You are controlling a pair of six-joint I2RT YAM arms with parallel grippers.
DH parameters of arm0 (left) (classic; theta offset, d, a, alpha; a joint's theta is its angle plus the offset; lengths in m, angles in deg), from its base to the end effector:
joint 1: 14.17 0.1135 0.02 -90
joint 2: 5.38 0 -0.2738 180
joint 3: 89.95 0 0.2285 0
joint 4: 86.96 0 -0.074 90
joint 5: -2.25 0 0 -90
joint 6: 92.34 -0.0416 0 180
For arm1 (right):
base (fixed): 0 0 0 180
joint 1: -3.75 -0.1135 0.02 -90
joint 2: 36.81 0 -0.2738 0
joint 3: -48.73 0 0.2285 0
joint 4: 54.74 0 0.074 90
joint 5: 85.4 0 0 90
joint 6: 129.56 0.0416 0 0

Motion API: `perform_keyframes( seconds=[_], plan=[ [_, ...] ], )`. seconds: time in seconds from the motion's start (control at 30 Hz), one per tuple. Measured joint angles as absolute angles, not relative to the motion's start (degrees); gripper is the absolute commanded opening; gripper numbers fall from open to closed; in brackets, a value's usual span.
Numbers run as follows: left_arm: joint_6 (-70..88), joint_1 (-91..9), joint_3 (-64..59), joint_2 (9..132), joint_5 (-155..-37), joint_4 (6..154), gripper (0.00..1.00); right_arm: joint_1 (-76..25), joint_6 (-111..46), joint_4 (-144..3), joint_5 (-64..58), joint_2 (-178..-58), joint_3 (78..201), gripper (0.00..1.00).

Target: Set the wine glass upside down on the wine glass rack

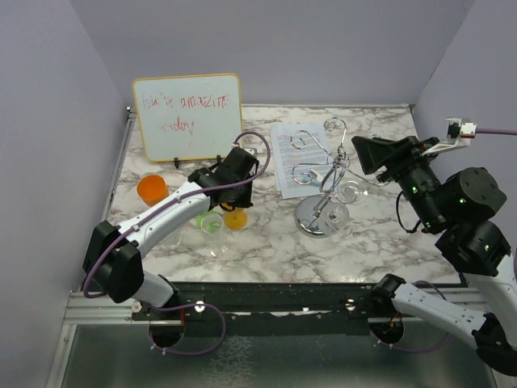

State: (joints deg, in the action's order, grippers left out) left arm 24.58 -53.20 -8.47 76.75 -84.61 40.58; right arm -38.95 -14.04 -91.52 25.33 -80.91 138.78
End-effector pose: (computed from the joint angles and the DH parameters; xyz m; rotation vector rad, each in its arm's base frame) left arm 0.2192 -0.1748 0.2897 0.2451 2.5315 -0.4032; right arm 0.0789 0.0527 0.4863 0.0900 1.4585 0.7245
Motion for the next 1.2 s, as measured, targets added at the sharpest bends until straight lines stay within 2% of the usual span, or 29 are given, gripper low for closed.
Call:
perform_keyframes(
  seconds=[0.37, 0.63, 0.9, 1.2],
  plan=[
    [24.4, -54.8, -1.0, 77.0, -79.1, 37.6, 0.00, -39.0, -11.4, -91.0, 25.1, -84.8, 139.0, 0.62],
    [23.7, -54.8, 7.2, 68.6, -72.4, 38.4, 0.00, -39.0, -8.1, -88.8, 21.1, -86.9, 140.3, 0.63],
    [22.7, -54.8, 9.3, 58.0, -69.9, 52.4, 0.00, -39.0, -0.4, -82.4, 17.1, -91.8, 141.9, 0.68],
    [25.7, -54.8, 6.6, 55.1, -71.7, 72.6, 0.00, -39.0, 12.6, -69.1, 11.9, -100.4, 141.8, 0.71]
  ],
)
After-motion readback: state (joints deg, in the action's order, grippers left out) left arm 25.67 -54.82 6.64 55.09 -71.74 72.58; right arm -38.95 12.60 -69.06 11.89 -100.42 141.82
